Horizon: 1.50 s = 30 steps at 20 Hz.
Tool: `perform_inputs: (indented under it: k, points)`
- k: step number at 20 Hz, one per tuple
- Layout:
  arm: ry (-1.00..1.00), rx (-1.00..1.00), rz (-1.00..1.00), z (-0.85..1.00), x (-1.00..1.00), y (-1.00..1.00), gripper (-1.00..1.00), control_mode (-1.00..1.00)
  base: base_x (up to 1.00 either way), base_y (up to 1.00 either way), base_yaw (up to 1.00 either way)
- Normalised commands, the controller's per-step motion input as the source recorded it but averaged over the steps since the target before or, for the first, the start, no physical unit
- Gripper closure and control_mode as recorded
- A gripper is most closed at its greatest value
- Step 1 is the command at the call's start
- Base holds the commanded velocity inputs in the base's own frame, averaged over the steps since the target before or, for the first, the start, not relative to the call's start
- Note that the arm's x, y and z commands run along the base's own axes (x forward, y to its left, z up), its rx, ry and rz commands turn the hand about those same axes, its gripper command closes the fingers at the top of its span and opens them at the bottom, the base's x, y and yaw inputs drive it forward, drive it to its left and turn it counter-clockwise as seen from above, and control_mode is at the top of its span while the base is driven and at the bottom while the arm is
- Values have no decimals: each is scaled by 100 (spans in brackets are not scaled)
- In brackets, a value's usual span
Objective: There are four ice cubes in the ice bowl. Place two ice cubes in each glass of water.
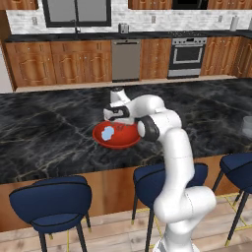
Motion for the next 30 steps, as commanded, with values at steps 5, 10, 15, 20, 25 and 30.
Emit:
perform_inputs:
  k: [5,10,15,20,25,30]
  points:
    - [15,-2,0,-43,3,1,-100,-100,0,0,0]
    - [7,-1,0,-22,-71,1,100,-100,0,0,0]
    - [0,1,-2,1,-100,-7,100,-100,0,0,0]
    - [-13,19,-7,84,-82,-73,100,-100,0,0,0]
    - [-25,7,-4,67,-65,-100,100,-100,0,0,0]
    - [-25,0,-9,7,-49,-100,100,-100,0,0,0]
